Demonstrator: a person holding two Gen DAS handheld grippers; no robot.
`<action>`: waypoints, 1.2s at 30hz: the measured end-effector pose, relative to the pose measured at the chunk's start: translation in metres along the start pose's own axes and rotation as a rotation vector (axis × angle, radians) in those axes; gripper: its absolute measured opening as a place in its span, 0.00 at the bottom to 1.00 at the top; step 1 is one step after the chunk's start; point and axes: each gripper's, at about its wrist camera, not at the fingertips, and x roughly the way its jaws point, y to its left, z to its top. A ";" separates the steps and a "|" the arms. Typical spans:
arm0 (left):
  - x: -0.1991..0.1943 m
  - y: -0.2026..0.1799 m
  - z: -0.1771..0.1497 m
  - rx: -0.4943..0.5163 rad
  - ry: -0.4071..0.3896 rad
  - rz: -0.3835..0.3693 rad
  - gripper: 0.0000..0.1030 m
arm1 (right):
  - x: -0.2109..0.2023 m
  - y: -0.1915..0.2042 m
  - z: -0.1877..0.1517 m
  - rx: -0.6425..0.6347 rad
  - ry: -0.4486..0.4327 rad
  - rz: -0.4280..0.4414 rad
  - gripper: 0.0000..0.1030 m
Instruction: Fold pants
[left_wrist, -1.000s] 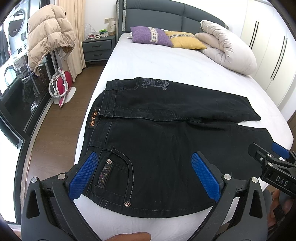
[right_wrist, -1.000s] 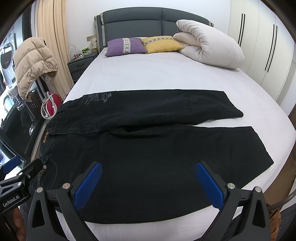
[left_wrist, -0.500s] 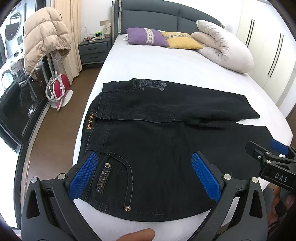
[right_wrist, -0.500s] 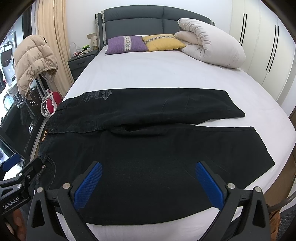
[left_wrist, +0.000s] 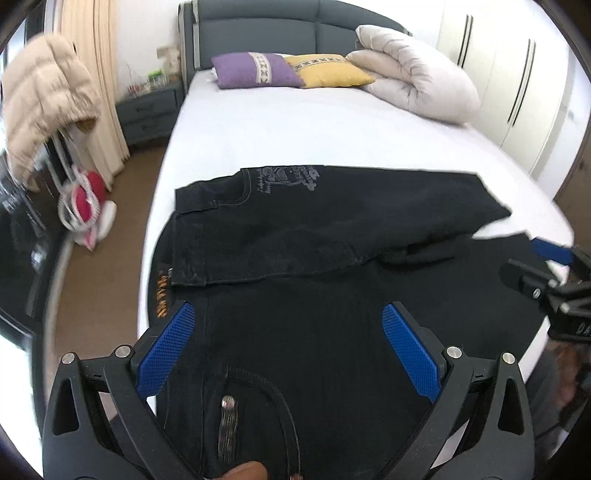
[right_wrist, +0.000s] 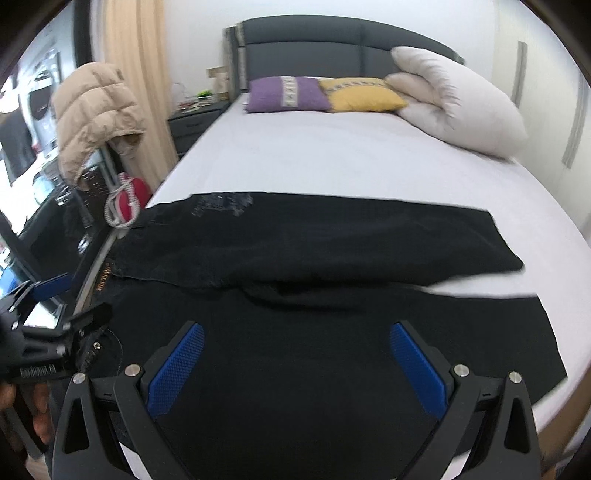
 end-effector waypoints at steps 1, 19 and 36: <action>0.004 0.008 0.009 0.001 -0.014 -0.001 1.00 | 0.006 -0.001 0.007 -0.025 0.002 0.023 1.00; 0.220 0.119 0.198 0.289 0.214 -0.187 0.93 | 0.112 -0.034 0.070 -0.299 0.111 0.327 0.74; 0.257 0.136 0.180 0.386 0.381 -0.149 0.13 | 0.180 0.006 0.147 -0.472 0.130 0.413 0.59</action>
